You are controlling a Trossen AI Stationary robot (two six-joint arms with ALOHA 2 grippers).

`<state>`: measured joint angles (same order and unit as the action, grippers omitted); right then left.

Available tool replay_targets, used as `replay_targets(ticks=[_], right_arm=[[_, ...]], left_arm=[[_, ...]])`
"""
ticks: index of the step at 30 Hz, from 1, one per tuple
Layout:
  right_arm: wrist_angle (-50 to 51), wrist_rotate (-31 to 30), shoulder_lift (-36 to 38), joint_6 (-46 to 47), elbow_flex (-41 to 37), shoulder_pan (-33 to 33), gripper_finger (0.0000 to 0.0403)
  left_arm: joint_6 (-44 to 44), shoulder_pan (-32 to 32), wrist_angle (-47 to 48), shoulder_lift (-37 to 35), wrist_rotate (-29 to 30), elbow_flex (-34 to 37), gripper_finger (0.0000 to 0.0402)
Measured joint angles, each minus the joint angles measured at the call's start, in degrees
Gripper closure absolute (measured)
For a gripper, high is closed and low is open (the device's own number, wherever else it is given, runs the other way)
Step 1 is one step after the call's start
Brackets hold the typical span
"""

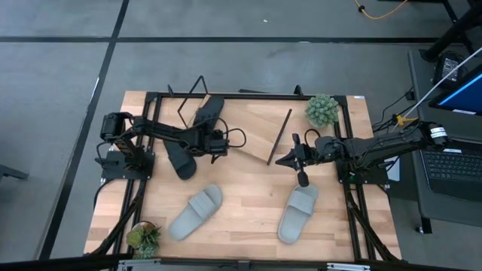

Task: Pick and place slides into the shelf
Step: Put the right black slide on the shelf

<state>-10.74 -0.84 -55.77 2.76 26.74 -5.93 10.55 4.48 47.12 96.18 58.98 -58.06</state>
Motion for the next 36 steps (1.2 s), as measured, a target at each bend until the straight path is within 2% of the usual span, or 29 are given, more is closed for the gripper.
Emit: replay_targets(ticks=[9, 14, 28, 36], right_arm=[[-0.05, 0.0, 0.0, 0.0, 0.0, 0.0, 0.0395], [-0.05, 0.0, 0.0, 0.02, 0.0, 0.0, 0.0395], [-0.12, 0.0, 0.0, 0.2, 0.0, 0.0, 0.0395], [-0.14, 0.0, 0.0, 0.22, 0.0, 0.0, 0.0395]], left_arm=[[0.43, 1.16, 0.53, 0.0, 0.01, 0.0, 0.0401], [1.97, 2.5, 0.61, -0.04, -3.79, 1.35, 0.0401], [3.43, 2.75, 0.6, -0.04, -3.43, 2.73, 0.04], [3.5, 2.75, 0.43, -0.04, -3.65, 2.78, 0.0357]])
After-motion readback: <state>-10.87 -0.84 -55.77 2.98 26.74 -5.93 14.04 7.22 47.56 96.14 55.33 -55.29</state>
